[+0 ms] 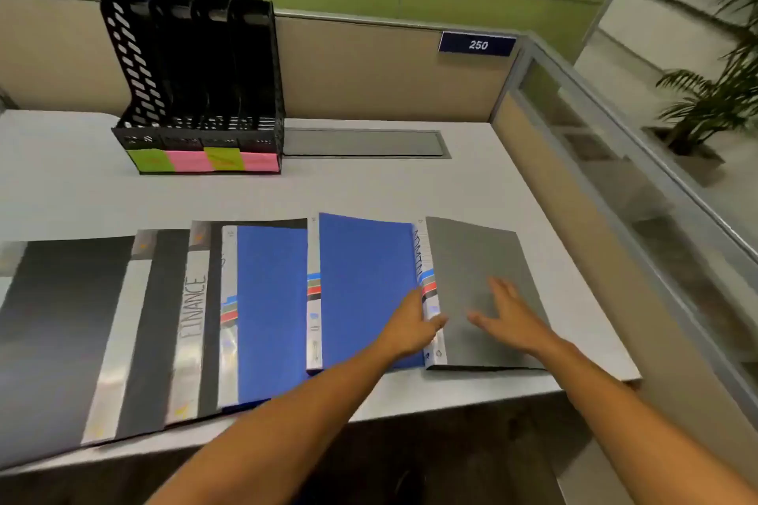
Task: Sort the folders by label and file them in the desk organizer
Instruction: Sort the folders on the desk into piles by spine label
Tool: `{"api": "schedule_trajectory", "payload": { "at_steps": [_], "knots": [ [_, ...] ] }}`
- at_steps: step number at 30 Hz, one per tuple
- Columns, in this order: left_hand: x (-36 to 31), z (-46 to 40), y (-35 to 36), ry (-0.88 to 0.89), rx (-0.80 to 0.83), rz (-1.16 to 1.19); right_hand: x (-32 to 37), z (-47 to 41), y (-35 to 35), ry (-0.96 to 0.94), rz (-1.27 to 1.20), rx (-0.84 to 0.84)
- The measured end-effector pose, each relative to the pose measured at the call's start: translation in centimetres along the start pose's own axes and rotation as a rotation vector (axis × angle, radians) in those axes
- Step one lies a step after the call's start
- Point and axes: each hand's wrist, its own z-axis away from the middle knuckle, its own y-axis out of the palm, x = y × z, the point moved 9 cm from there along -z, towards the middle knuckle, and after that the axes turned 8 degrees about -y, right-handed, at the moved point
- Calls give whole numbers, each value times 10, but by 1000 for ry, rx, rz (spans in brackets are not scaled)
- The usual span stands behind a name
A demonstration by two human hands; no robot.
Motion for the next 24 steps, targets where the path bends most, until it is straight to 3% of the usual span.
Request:
{"api": "schedule_trajectory", "payload": {
  "at_steps": [6, 13, 19, 24],
  "knots": [
    [18, -15, 25, -166, -188, 103, -71, 6, 15, 124, -32, 17],
    [31, -27, 32, -334, -331, 224, -103, 1, 24, 86, 22, -19],
    [38, -30, 39, -579, -276, 448, -113, -6, 17, 80, 109, 18],
    [33, -36, 47, -560, -200, 524, -118, -8, 6, 59, 4, 5]
  ]
}}
